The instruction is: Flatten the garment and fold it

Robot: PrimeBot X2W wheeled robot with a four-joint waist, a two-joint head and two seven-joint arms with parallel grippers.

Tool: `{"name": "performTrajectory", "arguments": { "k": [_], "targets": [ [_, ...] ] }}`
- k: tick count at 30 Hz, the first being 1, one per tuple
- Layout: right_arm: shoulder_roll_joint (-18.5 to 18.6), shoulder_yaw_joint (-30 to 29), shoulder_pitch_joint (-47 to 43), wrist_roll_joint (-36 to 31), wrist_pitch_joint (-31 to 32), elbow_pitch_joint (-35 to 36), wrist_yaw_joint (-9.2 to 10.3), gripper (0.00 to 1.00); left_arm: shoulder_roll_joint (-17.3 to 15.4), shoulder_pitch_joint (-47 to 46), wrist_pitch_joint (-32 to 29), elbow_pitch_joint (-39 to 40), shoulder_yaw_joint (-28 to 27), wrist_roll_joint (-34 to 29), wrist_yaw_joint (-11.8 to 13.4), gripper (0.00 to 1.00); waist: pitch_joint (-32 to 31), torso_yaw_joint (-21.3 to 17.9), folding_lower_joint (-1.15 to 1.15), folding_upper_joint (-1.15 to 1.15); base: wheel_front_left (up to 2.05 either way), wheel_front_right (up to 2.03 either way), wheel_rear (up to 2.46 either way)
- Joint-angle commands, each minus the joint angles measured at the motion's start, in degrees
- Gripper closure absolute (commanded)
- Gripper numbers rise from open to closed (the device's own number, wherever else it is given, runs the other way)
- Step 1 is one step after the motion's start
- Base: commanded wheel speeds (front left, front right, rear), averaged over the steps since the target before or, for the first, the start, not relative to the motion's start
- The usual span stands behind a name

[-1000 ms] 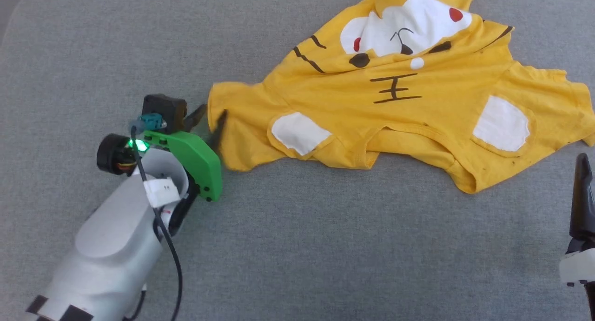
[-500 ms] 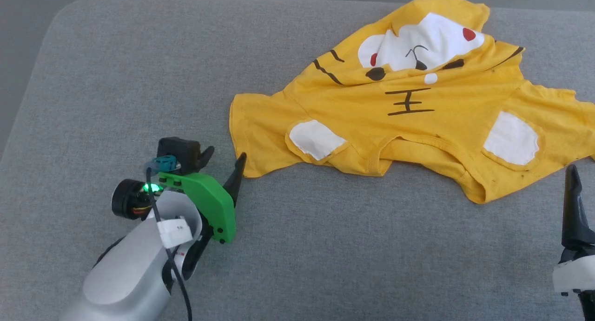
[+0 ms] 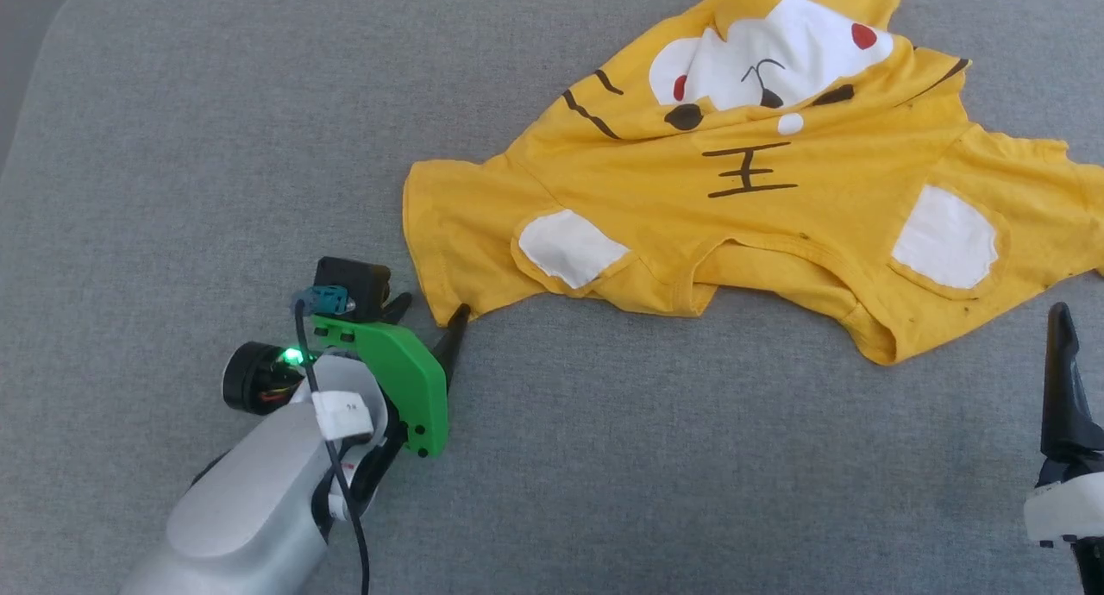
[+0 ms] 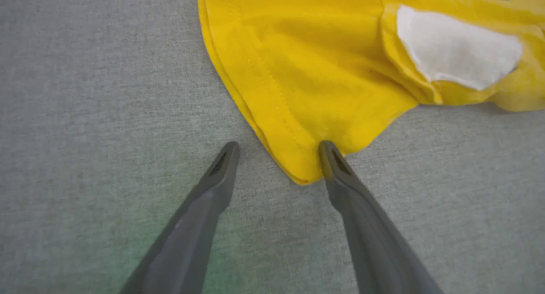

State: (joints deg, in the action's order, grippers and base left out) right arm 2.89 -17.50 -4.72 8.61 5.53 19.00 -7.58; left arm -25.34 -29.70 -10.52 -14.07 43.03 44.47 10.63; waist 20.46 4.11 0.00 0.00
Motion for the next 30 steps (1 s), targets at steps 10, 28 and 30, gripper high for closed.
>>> {"name": "performTrajectory", "arguments": {
  "k": [10, 28, 30],
  "targets": [
    [-0.02, -0.12, 0.9, 0.58, -0.17, -0.06, 0.09, 0.0, 1.92, -0.07, -6.01, -4.61, 3.22, 2.42, -2.93, 1.0, 0.41, -0.35, 0.0, 0.0, 0.0, 0.0, 0.0],
    [-0.02, -0.25, -1.45, 1.49, -0.51, -2.55, 0.09, 0.0, 0.29, 13.39, 10.02, 9.02, -10.93, 11.72, 2.31, 1.0, -7.18, 1.2, 0.0, 0.0, 0.0, 0.0, 0.0],
    [-0.02, -0.2, -1.92, 1.59, -0.5, -2.71, 0.09, 0.0, -1.78, 17.8, 10.53, 12.86, -13.06, 13.27, 4.17, 1.0, -8.0, 1.6, 0.0, 0.0, 0.0, 0.0, 0.0]
  ]
}}
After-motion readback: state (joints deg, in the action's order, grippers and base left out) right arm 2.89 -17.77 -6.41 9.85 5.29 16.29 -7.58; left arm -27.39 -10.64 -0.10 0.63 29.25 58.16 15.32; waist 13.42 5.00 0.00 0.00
